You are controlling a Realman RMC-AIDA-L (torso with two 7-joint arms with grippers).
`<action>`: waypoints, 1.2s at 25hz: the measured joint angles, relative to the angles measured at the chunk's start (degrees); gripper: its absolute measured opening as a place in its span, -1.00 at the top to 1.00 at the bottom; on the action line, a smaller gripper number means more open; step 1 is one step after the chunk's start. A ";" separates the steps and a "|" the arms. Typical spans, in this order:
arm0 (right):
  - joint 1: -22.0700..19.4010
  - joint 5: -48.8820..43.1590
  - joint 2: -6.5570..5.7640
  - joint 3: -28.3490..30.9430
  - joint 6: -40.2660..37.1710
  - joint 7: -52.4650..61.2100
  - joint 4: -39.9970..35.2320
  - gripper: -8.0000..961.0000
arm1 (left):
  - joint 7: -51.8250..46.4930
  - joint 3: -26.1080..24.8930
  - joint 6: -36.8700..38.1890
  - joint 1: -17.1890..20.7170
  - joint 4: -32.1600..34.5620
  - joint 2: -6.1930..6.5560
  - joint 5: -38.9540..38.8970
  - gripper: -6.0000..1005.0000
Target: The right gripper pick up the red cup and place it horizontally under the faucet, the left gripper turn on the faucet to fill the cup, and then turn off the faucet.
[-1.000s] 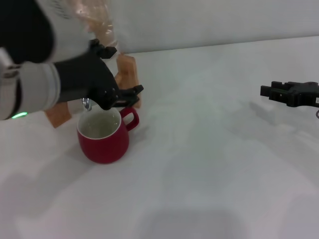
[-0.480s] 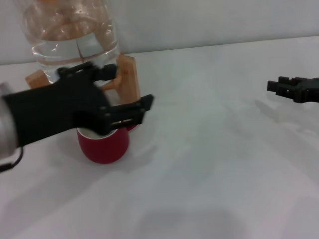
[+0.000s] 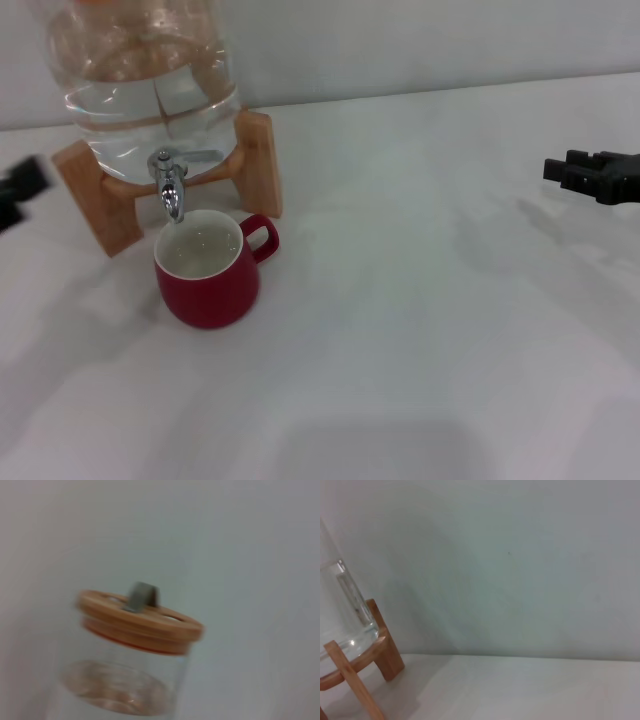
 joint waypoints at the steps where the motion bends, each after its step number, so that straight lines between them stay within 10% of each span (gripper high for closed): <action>1: 0.02 0.12 0.00 0.00 0.09 -0.22 0.04 0.08 | 0.77 -1.57 -0.65 0.10 -1.30 -0.01 -1.06 -0.74; 18: -2.02 0.40 2.30 5.04 7.51 -14.23 0.69 0.08 | 20.93 -42.49 -28.45 -18.96 -55.24 0.70 -8.16 -0.74; 30: -4.28 1.86 6.77 16.60 8.95 -25.05 -0.78 0.08 | 25.12 -46.36 -25.49 -20.07 -60.29 0.58 -5.30 -0.74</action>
